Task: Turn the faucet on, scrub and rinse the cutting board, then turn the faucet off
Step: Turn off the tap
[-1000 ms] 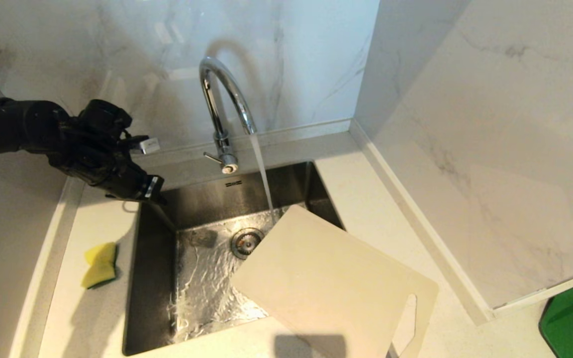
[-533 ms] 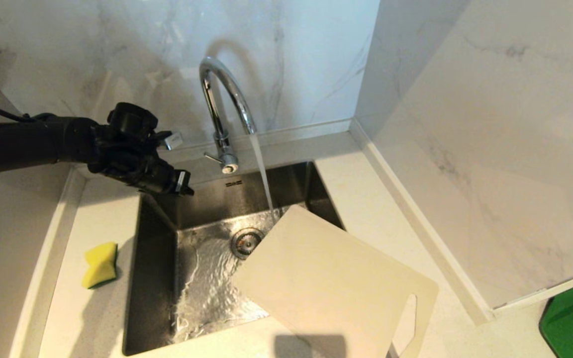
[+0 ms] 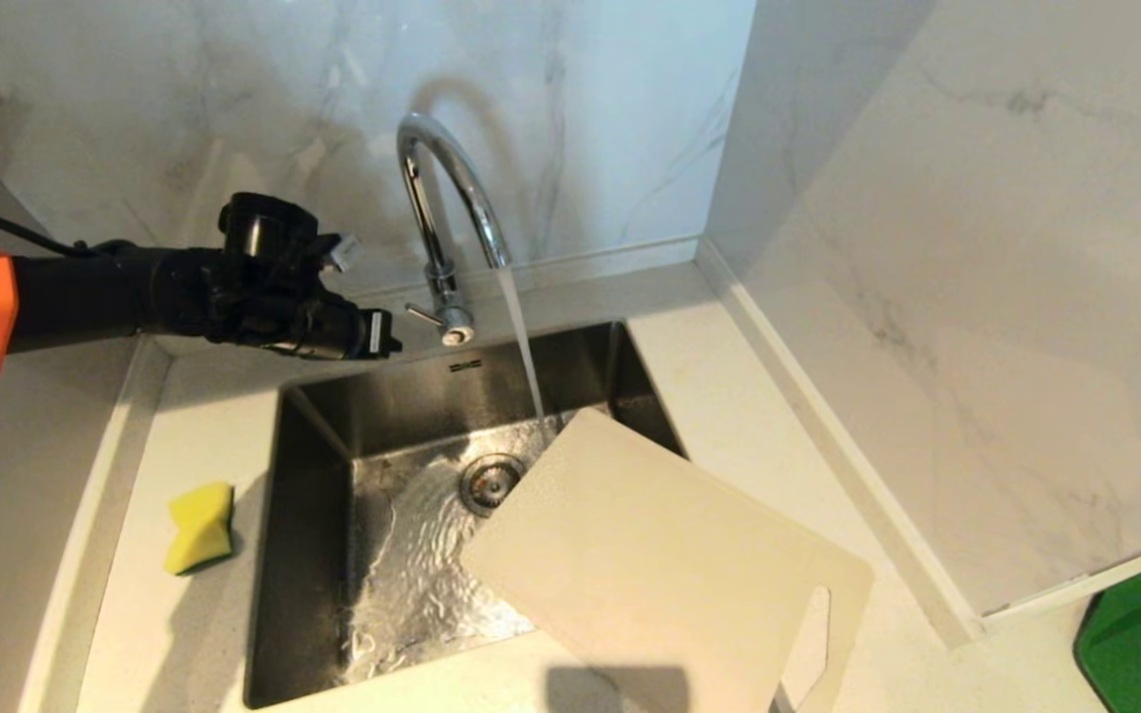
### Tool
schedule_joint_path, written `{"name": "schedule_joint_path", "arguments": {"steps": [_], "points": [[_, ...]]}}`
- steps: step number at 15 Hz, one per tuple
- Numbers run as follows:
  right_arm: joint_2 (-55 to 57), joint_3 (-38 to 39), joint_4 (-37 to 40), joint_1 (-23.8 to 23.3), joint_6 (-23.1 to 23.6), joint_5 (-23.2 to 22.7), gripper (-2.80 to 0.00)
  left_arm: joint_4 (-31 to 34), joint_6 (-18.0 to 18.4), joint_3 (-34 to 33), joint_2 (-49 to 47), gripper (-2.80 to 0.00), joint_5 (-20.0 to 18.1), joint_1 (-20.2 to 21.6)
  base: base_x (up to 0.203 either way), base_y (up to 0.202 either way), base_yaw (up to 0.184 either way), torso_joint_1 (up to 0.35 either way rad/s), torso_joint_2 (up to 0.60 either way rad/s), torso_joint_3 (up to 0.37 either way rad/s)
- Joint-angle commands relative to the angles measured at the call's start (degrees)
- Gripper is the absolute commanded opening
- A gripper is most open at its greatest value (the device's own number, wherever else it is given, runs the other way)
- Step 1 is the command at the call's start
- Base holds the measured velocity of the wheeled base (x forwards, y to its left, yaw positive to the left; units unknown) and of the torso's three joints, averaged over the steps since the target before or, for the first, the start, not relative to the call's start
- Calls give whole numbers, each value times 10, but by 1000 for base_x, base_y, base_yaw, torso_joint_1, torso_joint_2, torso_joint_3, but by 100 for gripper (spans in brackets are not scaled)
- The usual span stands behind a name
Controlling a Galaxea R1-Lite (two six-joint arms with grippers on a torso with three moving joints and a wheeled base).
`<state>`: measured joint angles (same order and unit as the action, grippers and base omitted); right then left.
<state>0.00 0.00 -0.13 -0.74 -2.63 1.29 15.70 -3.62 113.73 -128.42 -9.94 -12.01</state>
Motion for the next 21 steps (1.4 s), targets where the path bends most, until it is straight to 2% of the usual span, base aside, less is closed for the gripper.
{"name": "schedule_joint_path", "arguments": {"steps": [1,3,8,16,19,21], "points": [[-1,1,0,0,0,0,-280,-15,-2,0,-5,-280,0,1,0,0,0,0,0,0],[-1,1,0,0,0,0,-280,-40,-12,0,-8,-280,0,0,0,0,0,0,0,0],[-1,1,0,0,0,0,-280,-113,-12,0,-16,-280,2,-5,0,0,0,0,0,0],[-1,1,0,0,0,0,-280,-108,-37,-1,-3,-280,3,-11,0,0,0,0,0,0],[-1,1,0,0,0,0,-280,-106,-33,-2,-4,-280,28,-10,0,0,0,0,0,0],[-1,1,0,0,0,0,-280,-96,-34,-2,-3,-280,29,-11,0,0,0,0,0,0]]}}
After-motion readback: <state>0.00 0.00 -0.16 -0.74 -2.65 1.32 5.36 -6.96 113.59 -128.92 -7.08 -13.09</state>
